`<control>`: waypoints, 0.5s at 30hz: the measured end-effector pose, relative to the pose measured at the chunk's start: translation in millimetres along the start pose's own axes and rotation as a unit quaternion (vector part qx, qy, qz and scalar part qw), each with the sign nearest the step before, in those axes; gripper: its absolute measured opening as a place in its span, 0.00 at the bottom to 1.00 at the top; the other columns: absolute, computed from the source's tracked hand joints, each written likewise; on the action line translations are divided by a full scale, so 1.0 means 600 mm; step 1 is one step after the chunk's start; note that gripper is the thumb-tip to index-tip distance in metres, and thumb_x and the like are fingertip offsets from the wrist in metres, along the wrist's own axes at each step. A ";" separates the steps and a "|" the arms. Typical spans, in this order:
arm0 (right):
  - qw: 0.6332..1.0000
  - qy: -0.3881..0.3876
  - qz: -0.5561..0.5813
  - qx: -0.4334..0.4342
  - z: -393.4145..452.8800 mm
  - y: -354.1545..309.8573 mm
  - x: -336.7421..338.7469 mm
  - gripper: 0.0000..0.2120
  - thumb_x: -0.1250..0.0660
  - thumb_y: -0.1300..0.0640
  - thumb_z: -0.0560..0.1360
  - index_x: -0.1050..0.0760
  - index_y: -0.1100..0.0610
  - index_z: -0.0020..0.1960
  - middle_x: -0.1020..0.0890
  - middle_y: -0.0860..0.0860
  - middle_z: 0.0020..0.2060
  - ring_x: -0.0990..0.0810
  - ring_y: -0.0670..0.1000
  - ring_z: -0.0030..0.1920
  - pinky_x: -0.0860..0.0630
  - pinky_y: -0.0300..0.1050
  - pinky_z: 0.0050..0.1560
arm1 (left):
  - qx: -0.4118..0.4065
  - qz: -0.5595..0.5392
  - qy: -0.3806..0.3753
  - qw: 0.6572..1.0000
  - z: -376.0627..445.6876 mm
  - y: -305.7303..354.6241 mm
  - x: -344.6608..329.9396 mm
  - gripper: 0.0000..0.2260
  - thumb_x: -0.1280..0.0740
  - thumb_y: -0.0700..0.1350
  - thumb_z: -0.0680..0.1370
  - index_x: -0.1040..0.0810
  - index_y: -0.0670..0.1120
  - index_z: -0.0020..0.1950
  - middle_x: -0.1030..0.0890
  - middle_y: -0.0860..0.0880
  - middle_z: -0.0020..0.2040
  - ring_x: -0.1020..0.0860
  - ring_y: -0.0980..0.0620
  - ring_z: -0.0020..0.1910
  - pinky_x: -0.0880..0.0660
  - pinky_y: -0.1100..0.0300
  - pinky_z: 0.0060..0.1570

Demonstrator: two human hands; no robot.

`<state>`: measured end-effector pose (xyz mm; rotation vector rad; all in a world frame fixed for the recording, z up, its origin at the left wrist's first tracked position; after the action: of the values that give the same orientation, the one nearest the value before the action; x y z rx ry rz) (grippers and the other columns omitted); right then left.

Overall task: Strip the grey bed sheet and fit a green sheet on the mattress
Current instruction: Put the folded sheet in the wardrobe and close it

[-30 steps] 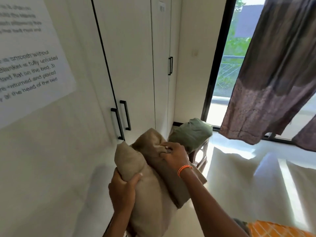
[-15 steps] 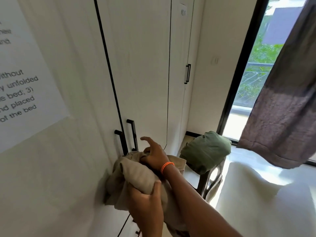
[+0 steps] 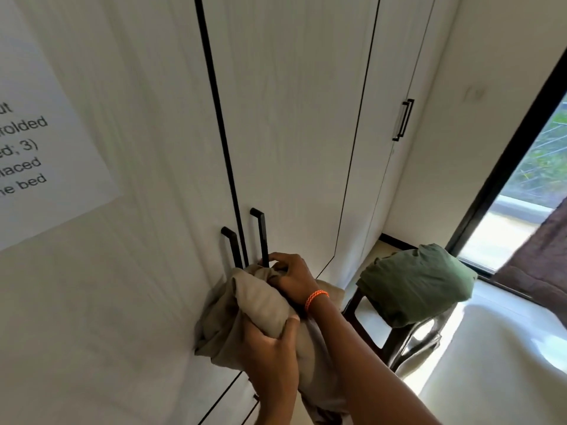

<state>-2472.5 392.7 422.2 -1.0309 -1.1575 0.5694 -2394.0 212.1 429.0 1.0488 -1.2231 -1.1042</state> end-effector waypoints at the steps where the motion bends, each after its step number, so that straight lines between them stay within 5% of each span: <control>1: 1.000 0.000 0.007 0.002 -0.002 0.003 0.002 0.19 0.29 0.55 0.69 0.16 0.42 0.59 0.13 0.50 0.38 0.14 0.51 0.41 0.17 0.57 0.50 | 0.003 -0.001 0.002 1.000 -0.002 -0.003 -0.001 0.37 0.19 0.52 0.70 0.27 0.49 0.76 0.20 0.51 0.68 0.21 0.49 0.65 0.22 0.50 0.62; 6: 1.000 0.012 0.028 -0.006 -0.027 0.025 0.023 0.22 0.28 0.55 0.69 0.16 0.44 0.62 0.12 0.43 0.46 0.14 0.42 0.49 0.17 0.51 0.57 | 0.017 -0.009 -0.009 1.000 -0.016 -0.012 -0.016 0.32 0.19 0.48 0.71 0.24 0.48 0.73 0.18 0.53 0.63 0.20 0.54 0.59 0.28 0.67 0.50; 10: 0.999 0.031 0.035 -0.015 -0.059 0.056 0.051 0.25 0.28 0.52 0.65 0.16 0.44 0.63 0.13 0.41 0.52 0.16 0.39 0.55 0.19 0.48 0.62 | 0.023 -0.016 -0.025 0.999 -0.045 -0.021 -0.029 0.26 0.19 0.50 0.72 0.22 0.53 0.69 0.17 0.59 0.58 0.20 0.63 0.55 0.23 0.63 0.51; 15: 0.998 0.050 0.035 -0.008 -0.128 0.082 0.112 0.23 0.28 0.55 0.69 0.17 0.44 0.64 0.13 0.40 0.54 0.17 0.39 0.57 0.20 0.45 0.64 | 0.027 -0.051 -0.075 0.996 -0.101 -0.022 -0.071 0.26 0.21 0.48 0.74 0.23 0.52 0.71 0.16 0.57 0.60 0.18 0.62 0.56 0.20 0.61 0.55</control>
<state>-2372.0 442.0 406.6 -1.1042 -1.0425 0.5579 -2335.2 252.7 404.9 1.0955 -1.3355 -1.2534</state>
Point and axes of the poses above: each hand's wrist, its own z-axis towards the middle knuckle, its own x-axis out of the back of the hand, y = z × x, the point moved 10 cm from there along z, towards the middle knuckle
